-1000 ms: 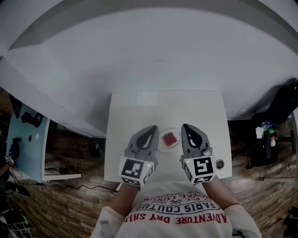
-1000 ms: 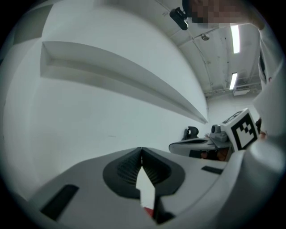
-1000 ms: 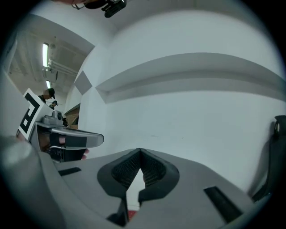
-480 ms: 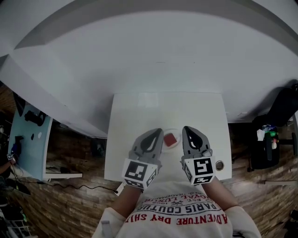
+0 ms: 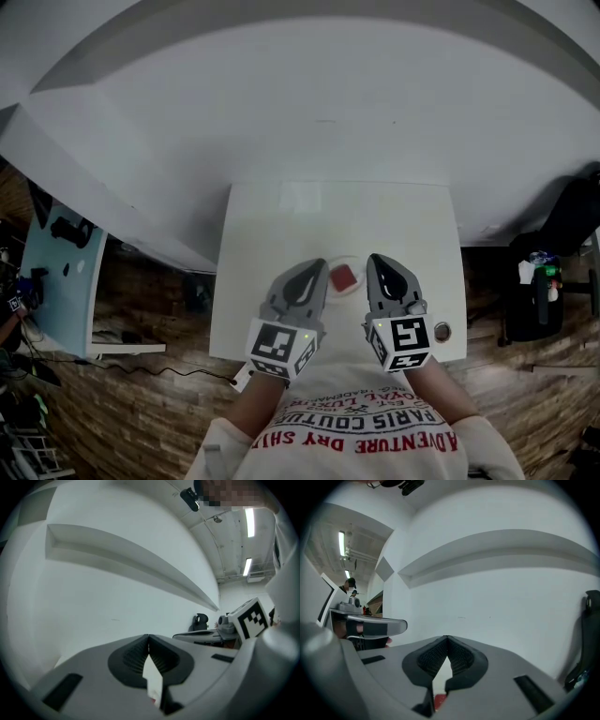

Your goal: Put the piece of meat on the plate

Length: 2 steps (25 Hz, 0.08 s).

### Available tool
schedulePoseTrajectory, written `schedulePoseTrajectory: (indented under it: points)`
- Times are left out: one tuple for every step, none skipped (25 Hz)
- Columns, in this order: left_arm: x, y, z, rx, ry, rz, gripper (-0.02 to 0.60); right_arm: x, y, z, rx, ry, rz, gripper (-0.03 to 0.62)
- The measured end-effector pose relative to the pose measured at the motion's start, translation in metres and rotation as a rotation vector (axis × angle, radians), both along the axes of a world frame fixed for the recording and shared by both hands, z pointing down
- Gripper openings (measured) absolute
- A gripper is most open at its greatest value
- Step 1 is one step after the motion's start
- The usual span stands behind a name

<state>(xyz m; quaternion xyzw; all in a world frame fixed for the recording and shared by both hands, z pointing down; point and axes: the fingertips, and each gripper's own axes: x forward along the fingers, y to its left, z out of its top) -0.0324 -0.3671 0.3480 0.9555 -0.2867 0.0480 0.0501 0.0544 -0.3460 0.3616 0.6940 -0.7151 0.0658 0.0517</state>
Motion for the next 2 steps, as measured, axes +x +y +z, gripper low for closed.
schedulePoseTrajectory:
  points:
    - [0.0,-0.0001,0.0007,-0.002,-0.001,0.0,0.006,-0.0002,-0.0001,0.0008,-0.002,0.0,0.001,0.012]
    - [0.0,-0.0002,0.0014,-0.004,-0.001,-0.001,0.006,-0.0004,-0.0003,0.0016,-0.005,-0.001,0.002,0.012]
